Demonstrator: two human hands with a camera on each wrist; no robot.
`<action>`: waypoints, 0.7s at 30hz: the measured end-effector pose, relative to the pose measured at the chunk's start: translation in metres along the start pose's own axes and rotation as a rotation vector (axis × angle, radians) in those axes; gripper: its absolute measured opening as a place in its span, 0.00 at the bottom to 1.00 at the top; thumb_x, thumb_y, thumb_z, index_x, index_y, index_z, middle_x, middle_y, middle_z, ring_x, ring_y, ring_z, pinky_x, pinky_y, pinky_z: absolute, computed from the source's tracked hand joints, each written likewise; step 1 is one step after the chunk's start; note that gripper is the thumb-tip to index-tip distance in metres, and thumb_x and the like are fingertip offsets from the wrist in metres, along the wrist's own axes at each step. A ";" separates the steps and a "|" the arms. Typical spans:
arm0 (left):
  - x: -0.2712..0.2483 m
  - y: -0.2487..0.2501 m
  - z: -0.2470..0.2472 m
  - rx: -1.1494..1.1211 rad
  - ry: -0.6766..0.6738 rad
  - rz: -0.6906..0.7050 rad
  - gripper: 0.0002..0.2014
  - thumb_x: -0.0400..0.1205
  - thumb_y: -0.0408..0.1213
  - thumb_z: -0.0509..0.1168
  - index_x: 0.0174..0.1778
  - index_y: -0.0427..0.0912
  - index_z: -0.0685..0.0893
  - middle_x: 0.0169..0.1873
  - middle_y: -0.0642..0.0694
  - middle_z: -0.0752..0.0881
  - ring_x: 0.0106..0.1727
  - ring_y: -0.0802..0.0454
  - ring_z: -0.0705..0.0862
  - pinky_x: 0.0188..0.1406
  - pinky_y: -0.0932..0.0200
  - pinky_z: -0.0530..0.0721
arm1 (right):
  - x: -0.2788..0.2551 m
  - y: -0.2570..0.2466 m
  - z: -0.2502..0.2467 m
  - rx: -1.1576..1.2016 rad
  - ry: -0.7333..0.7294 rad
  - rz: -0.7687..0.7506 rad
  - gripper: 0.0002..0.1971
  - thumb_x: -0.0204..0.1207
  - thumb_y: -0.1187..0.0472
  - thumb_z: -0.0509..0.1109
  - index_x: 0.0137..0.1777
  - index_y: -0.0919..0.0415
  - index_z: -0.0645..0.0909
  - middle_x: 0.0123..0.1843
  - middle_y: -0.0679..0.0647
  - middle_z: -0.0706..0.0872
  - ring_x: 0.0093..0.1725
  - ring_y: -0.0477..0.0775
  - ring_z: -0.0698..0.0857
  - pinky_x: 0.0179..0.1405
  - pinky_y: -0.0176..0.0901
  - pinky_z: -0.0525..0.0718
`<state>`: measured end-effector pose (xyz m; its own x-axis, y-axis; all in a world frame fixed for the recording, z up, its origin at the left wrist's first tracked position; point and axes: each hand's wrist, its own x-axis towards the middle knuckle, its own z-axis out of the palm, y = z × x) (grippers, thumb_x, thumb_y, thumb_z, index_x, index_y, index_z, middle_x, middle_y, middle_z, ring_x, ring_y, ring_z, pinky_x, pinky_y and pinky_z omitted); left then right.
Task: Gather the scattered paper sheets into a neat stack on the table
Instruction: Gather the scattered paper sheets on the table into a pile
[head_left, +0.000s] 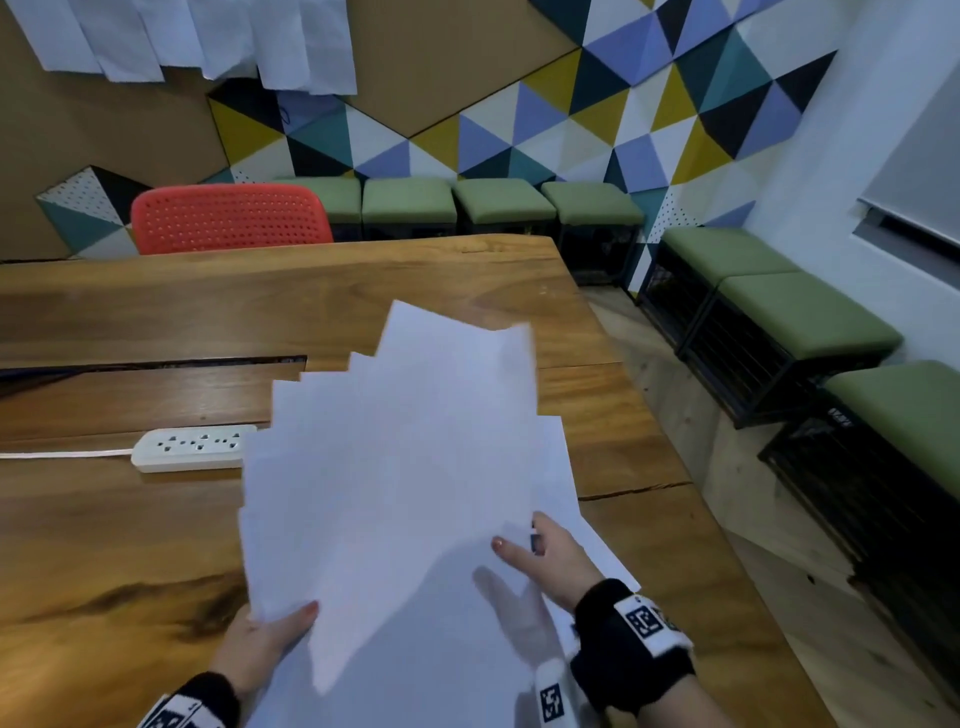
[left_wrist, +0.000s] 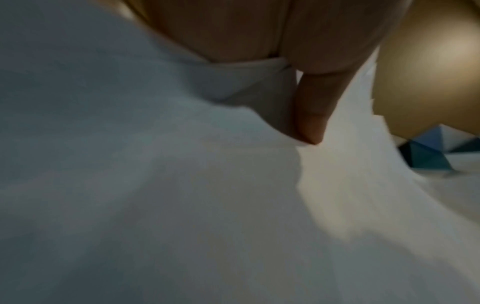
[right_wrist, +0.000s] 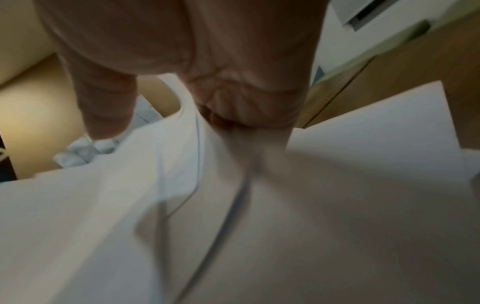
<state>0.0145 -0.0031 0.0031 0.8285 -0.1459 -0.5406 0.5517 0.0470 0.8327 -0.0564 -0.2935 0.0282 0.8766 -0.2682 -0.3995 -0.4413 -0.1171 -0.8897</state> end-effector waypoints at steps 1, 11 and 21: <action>0.001 0.001 -0.008 -0.010 0.028 0.019 0.15 0.75 0.17 0.64 0.58 0.28 0.79 0.26 0.47 0.91 0.26 0.52 0.89 0.24 0.62 0.87 | 0.008 0.004 -0.005 -0.035 0.067 0.042 0.21 0.72 0.52 0.73 0.62 0.57 0.75 0.52 0.52 0.85 0.55 0.53 0.84 0.60 0.46 0.80; 0.013 0.020 -0.047 -0.121 0.222 0.022 0.21 0.77 0.20 0.63 0.68 0.28 0.74 0.57 0.32 0.85 0.50 0.40 0.80 0.62 0.45 0.72 | 0.065 0.008 -0.058 -0.370 0.566 0.465 0.31 0.72 0.53 0.71 0.73 0.62 0.67 0.74 0.68 0.65 0.73 0.70 0.64 0.70 0.55 0.68; 0.047 0.034 -0.018 -0.112 0.119 0.003 0.19 0.77 0.19 0.62 0.65 0.31 0.76 0.38 0.44 0.87 0.44 0.43 0.81 0.59 0.46 0.72 | 0.108 -0.019 -0.008 -0.530 0.297 0.329 0.33 0.63 0.50 0.78 0.65 0.61 0.70 0.67 0.59 0.74 0.66 0.62 0.76 0.63 0.52 0.77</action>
<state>0.0735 0.0100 0.0039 0.8322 -0.0279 -0.5538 0.5507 0.1585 0.8195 0.0454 -0.3279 0.0041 0.6245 -0.6118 -0.4855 -0.7760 -0.4160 -0.4741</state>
